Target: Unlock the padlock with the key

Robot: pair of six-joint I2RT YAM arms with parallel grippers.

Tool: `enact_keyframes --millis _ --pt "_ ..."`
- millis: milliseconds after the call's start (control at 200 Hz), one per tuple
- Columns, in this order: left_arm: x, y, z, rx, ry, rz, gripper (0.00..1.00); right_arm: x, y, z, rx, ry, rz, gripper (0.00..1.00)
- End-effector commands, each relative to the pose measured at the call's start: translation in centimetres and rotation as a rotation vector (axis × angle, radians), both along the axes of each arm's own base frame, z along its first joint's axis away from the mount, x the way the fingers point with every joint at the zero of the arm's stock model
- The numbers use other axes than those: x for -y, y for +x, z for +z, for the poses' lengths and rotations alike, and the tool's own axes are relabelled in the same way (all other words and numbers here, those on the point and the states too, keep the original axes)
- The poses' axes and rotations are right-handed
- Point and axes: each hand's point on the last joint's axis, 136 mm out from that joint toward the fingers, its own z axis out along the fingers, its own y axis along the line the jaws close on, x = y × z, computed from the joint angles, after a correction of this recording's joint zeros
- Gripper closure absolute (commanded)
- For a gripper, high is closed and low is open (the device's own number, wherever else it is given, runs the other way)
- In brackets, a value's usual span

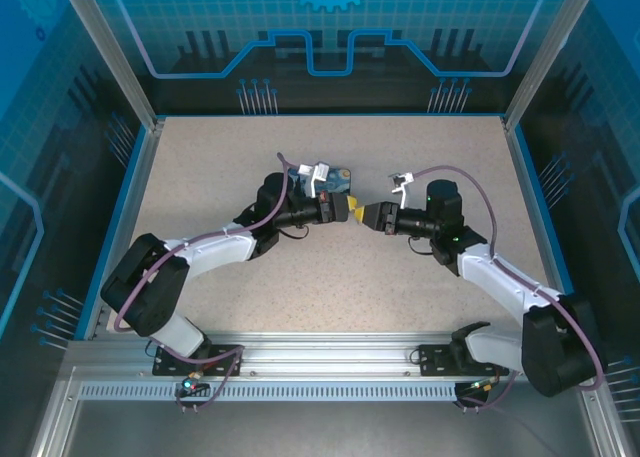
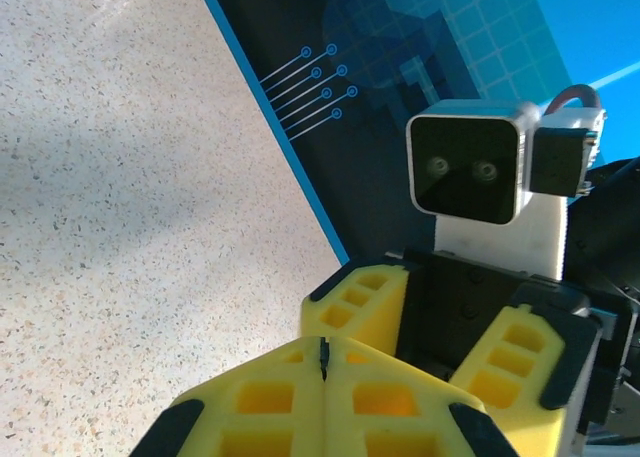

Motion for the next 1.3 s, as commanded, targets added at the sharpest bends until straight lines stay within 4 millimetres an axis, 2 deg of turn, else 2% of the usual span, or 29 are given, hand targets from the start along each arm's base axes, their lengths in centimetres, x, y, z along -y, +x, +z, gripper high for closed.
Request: enact_keyframes --millis 0,485,830,1085,1296 --pt "0.1 0.0 0.0 0.007 -0.021 0.007 1.00 0.3 0.4 1.8 0.044 0.014 -0.015 0.59" --pt "0.4 0.1 0.7 0.007 -0.047 0.012 1.00 -0.3 1.2 0.8 0.014 0.027 -0.010 0.65" --pt "0.7 0.3 0.4 -0.001 -0.043 0.018 1.00 -0.6 0.9 0.8 0.015 0.027 0.011 0.80" --pt "0.9 0.4 0.4 -0.002 -0.045 0.024 1.00 -1.1 0.6 0.7 0.011 0.032 0.038 0.80" --pt "0.8 0.6 0.4 -0.005 -0.043 0.032 1.00 -1.0 0.5 0.5 0.008 0.023 0.037 1.00"
